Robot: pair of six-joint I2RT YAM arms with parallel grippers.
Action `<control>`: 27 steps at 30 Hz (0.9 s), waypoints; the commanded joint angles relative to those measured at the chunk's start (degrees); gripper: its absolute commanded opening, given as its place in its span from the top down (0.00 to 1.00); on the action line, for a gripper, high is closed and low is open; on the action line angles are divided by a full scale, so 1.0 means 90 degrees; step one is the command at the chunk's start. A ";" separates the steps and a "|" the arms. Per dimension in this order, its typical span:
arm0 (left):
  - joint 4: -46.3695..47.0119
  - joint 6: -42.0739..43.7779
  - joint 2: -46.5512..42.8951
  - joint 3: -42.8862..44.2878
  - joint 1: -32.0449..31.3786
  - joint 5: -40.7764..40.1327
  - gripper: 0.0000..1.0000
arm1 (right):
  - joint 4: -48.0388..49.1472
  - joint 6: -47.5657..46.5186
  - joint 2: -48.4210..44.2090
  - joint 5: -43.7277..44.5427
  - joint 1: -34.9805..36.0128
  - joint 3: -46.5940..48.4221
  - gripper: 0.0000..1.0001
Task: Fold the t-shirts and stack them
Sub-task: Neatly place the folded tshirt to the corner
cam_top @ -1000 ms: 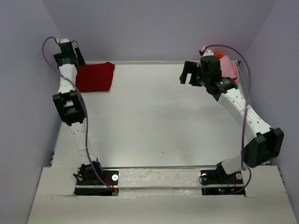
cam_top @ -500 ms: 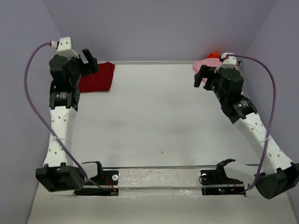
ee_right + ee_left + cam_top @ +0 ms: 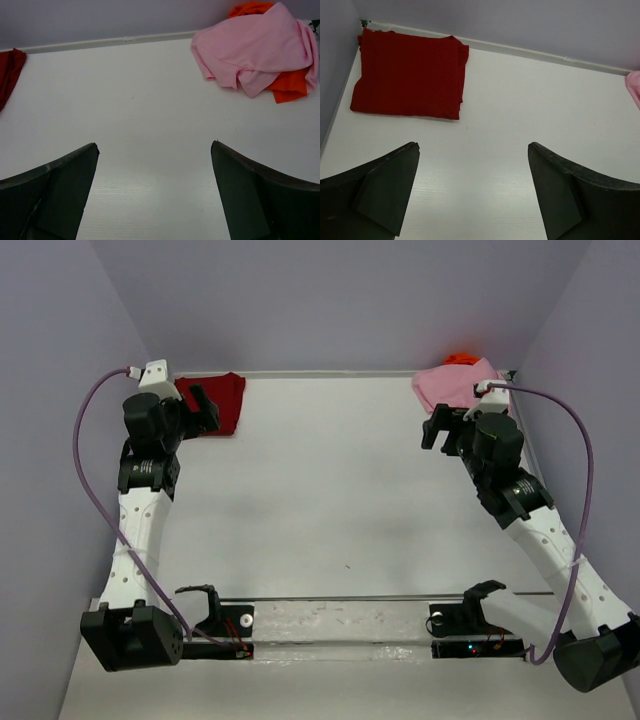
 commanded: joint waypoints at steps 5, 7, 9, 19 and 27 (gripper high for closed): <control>0.0509 0.0162 -0.0388 -0.0285 0.0021 0.0394 0.01 | 0.0273 0.0000 -0.0324 -0.0171 0.0040 -0.0242 0.00; 0.0596 0.0201 -0.0476 -0.0403 0.0021 0.0463 0.01 | 0.0243 0.0049 -0.0305 -0.0181 0.0040 -0.0340 0.00; 0.0713 0.0211 -0.0554 -0.0559 0.0021 0.0473 0.01 | 0.0243 0.0098 -0.0324 -0.0172 0.0040 -0.0544 0.00; 0.1455 0.0241 -0.1130 -0.1614 0.0020 0.0523 0.01 | 0.0370 0.0059 -0.0178 -0.0172 0.0040 -0.0799 0.00; 0.1563 0.0182 -0.1307 -0.1810 0.0021 0.0541 0.01 | 0.0595 0.0264 -0.0090 -0.0054 0.0040 -0.1004 0.00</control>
